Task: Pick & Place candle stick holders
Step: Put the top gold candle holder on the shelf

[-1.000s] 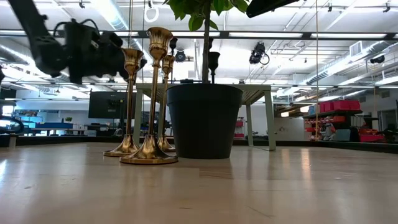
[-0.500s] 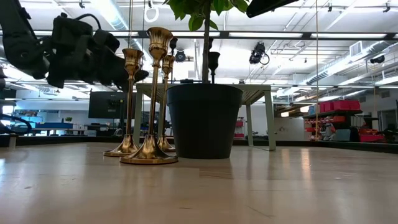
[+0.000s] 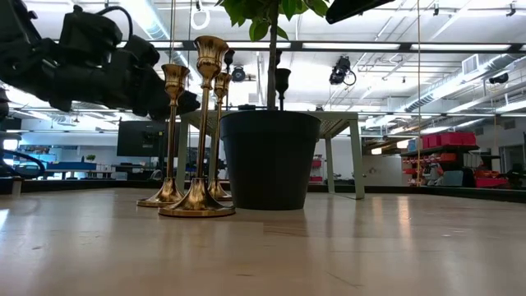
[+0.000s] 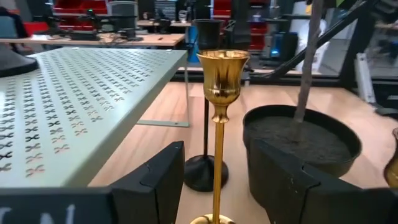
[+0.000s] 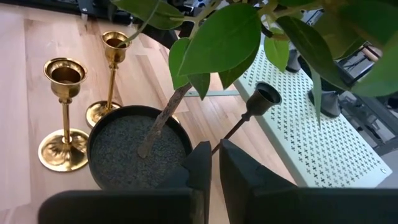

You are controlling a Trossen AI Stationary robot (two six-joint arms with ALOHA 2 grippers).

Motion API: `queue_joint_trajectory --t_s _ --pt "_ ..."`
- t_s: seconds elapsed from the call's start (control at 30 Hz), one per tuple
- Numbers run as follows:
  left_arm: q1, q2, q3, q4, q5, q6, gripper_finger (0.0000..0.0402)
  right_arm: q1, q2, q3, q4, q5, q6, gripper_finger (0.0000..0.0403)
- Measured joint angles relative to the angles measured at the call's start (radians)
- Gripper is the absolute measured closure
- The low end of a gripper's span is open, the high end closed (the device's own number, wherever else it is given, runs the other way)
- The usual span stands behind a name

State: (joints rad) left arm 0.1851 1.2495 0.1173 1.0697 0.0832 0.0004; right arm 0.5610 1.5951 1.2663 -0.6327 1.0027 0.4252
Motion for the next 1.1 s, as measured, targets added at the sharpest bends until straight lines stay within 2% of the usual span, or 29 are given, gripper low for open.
queue_joint_trajectory --t_s 0.1,0.2,0.43,0.77,1.1 --pt "-0.025 0.0 0.0 -0.005 -0.067 0.012 0.0216 0.0 0.0 0.0 0.0 0.0 0.0 0.0369" --pt "-0.033 0.0 0.009 -0.015 -0.08 0.012 0.0216 0.0 0.0 0.0 0.0 0.0 0.0 0.0369" --pt "-0.033 0.027 0.058 -0.03 -0.053 0.012 0.0216 0.0 0.0 0.0 0.0 0.002 -0.001 0.0369" --pt "-0.033 0.195 0.145 -0.021 -0.025 0.015 0.0216 0.0 0.0 0.0 0.003 0.002 -0.008 0.0369" --pt "-0.033 0.258 0.206 -0.021 -0.015 0.038 0.0216 0.0 0.0 0.0 0.003 0.0 -0.015 0.0369"
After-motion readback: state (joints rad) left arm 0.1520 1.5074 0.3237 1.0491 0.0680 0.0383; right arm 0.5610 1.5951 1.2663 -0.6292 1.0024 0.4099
